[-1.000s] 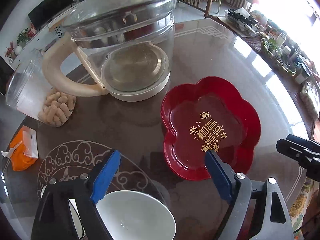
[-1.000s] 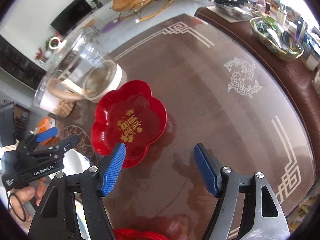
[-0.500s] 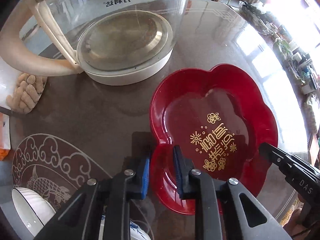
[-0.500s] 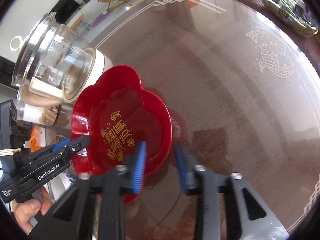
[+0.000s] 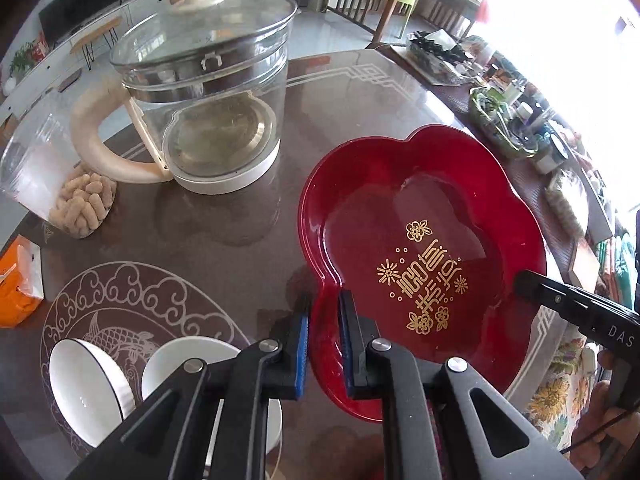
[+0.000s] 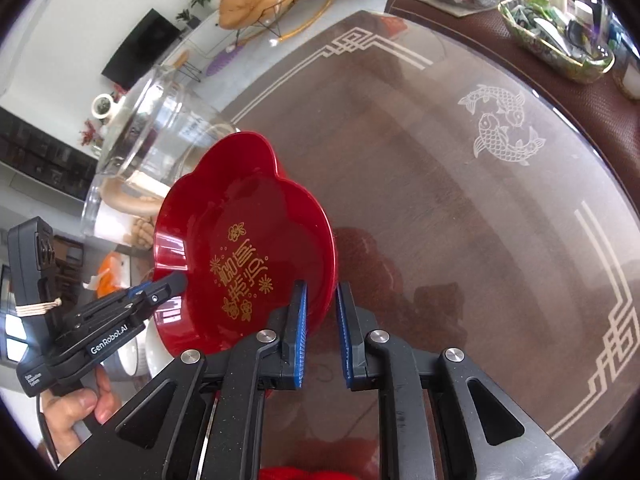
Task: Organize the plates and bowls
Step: 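Lower the red plate onto the red plate stack and open the right gripper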
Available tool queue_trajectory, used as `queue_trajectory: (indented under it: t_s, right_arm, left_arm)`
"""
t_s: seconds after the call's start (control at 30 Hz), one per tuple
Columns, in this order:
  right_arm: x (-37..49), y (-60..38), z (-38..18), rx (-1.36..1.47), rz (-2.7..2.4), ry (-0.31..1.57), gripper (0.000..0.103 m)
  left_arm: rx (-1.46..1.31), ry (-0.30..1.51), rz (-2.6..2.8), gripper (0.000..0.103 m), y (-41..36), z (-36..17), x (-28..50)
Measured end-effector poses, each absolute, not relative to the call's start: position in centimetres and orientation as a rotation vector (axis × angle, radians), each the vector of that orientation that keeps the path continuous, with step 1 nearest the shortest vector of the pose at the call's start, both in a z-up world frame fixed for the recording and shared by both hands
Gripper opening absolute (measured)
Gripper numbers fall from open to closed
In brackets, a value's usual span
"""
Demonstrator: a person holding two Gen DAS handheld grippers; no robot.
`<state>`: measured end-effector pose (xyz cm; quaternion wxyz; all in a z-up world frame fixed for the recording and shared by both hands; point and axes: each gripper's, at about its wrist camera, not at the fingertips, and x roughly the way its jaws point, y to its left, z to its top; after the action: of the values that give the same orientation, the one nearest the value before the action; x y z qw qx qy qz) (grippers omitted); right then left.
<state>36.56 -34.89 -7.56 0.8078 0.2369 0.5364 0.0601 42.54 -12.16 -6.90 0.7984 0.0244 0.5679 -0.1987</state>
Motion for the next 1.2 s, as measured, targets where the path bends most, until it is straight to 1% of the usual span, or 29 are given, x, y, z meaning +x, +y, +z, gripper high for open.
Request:
queue_trajectory:
  t_s: [0.17, 0.3, 0.37, 0.47, 0.67, 0.8, 0.97, 1.07, 1.13, 1.17, 1.2]
  right_arm:
    - [28.9, -34.3, -1.9, 0.475, 0.166, 1.084, 0.018]
    - [22.2, -33.1, -0.5, 0.478, 0.187, 1.059, 0.021]
    - [19.3, -33.0, -1.1, 0.489, 0.181, 1.068, 0.021]
    - [15.9, -32.8, -3.7, 0.477, 0.148, 1.098, 0.021]
    - [12.7, -33.2, -10.3, 0.502, 0.093, 1.181, 0.022]
    - [12.3, -32.9, -11.8, 0.473, 0.062, 1.187, 0.022]
    - [12.1, -31.6, -11.8, 0.436, 0.056, 1.177, 0.023]
    - [11.3, -30.9, -12.0, 0.416, 0.052, 1.169, 0.028]
    - [11.0, -30.5, -12.1, 0.399, 0.054, 1.164, 0.039]
    - [10.8, -30.4, -12.1, 0.38, 0.051, 1.163, 0.042]
    - [10.7, -30.3, -12.1, 0.366, 0.045, 1.159, 0.049]
  left_arm:
    - [0.091, 1.141, -0.484, 0.013, -11.6, -1.5, 34.4]
    - [0.128, 1.078, -0.504, 0.013, -11.4, -0.8, 27.3]
    - [0.137, 1.068, -0.511, 0.013, -11.4, -2.0, 24.4]
    - [0.14, 1.09, -0.526, 0.013, -11.2, -4.6, 21.0]
    - [0.132, 1.153, -0.522, 0.013, -12.1, -10.0, 18.5]
    - [0.168, 1.15, -0.513, 0.013, -12.4, -11.4, 17.3]
    - [0.266, 1.143, -0.459, 0.014, -12.9, -12.5, 16.9]
    - [0.313, 1.147, -0.442, 0.015, -13.3, -13.1, 16.8]
    - [0.323, 1.129, -0.426, 0.015, -13.3, -13.1, 16.8]
    - [0.327, 1.117, -0.415, 0.015, -13.2, -12.9, 16.8]
    - [0.324, 1.107, -0.409, 0.015, -13.1, -12.8, 16.9]
